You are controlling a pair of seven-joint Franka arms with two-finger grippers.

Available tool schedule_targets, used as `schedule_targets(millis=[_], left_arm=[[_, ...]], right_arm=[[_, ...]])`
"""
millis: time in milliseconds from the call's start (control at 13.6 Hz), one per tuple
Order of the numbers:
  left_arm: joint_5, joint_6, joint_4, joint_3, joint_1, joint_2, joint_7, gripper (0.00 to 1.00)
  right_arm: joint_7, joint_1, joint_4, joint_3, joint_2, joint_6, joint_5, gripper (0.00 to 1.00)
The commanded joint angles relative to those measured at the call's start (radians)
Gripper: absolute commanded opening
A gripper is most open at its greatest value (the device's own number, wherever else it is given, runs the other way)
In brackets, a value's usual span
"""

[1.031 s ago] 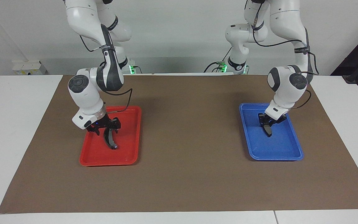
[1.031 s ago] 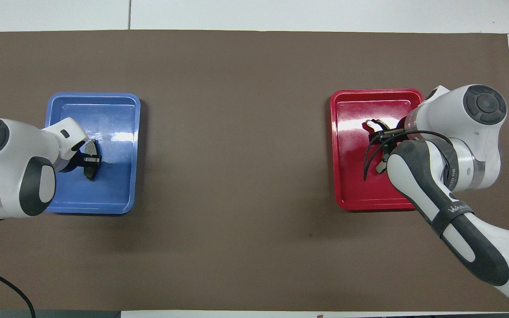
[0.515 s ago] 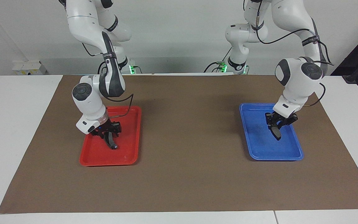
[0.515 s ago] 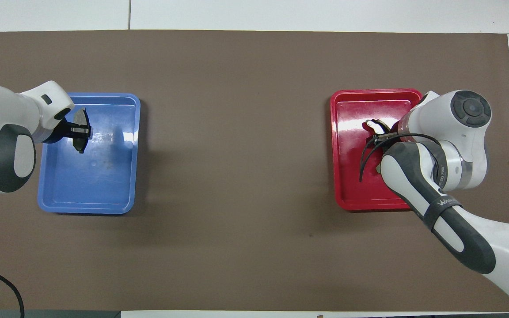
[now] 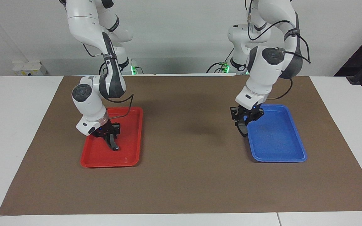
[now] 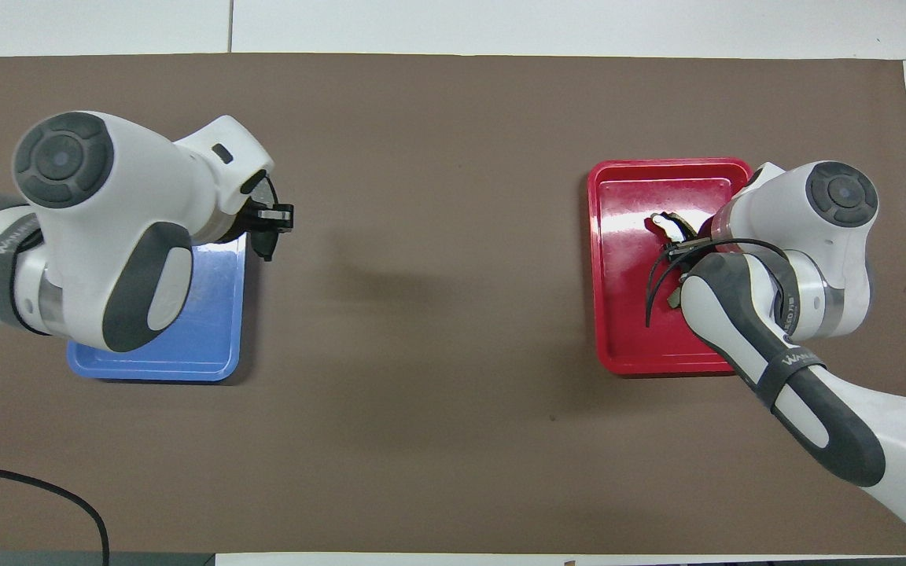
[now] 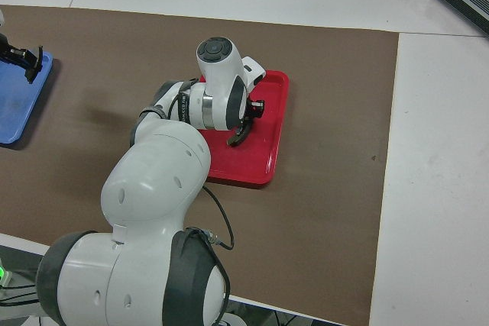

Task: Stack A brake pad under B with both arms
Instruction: 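Carry the small grey pad with the left gripper toward the table center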

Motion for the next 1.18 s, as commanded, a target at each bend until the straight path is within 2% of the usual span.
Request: schedule_targets(millis=[0,74,221,294,442,589,883,1104], left_arm=[[0.091,-0.035,0.069,-0.120,0.009,0.060,-0.172,0.01],[0.134,-0.035,0.083,-0.169,0.009,0.090,-0.250,0.01],[0.221,-0.034,0.123,-0.221,-0.034,0.161,-0.381,0.01],[0.255,-0.032,0.141,-0.234,-0.046,0.196,-0.433,0.01],[0.341,-0.031,0.214,-0.234,-0.145,0.303,-0.560,0.01],[0.407,-0.031,0.296,-0.231,-0.186,0.408,-0.627,0.01],[0.444,-0.009,0.308,-0.232,-0.215,0.471,-0.635,0.01],[0.444,-0.008,0.311,-0.234,-0.217,0.508,-0.635,0.01]], right_arm=[[-0.025,-0.026,-0.018,0.016,-0.016,-0.009,-0.007,0.04],[-0.025,-0.026,-0.011,0.016,-0.016,-0.026,-0.007,0.00],[-0.028,-0.026,0.032,0.016,-0.016,-0.071,-0.007,0.00],[-0.028,-0.028,0.073,0.016,-0.015,-0.117,-0.007,0.00],[-0.028,-0.028,0.161,0.018,-0.013,-0.228,-0.007,0.00],[-0.029,-0.025,0.207,0.018,-0.018,-0.291,-0.007,0.00],[-0.028,-0.023,0.230,0.018,-0.041,-0.366,-0.006,0.00],[-0.029,-0.031,0.302,0.012,-0.044,-0.475,-0.007,0.00]])
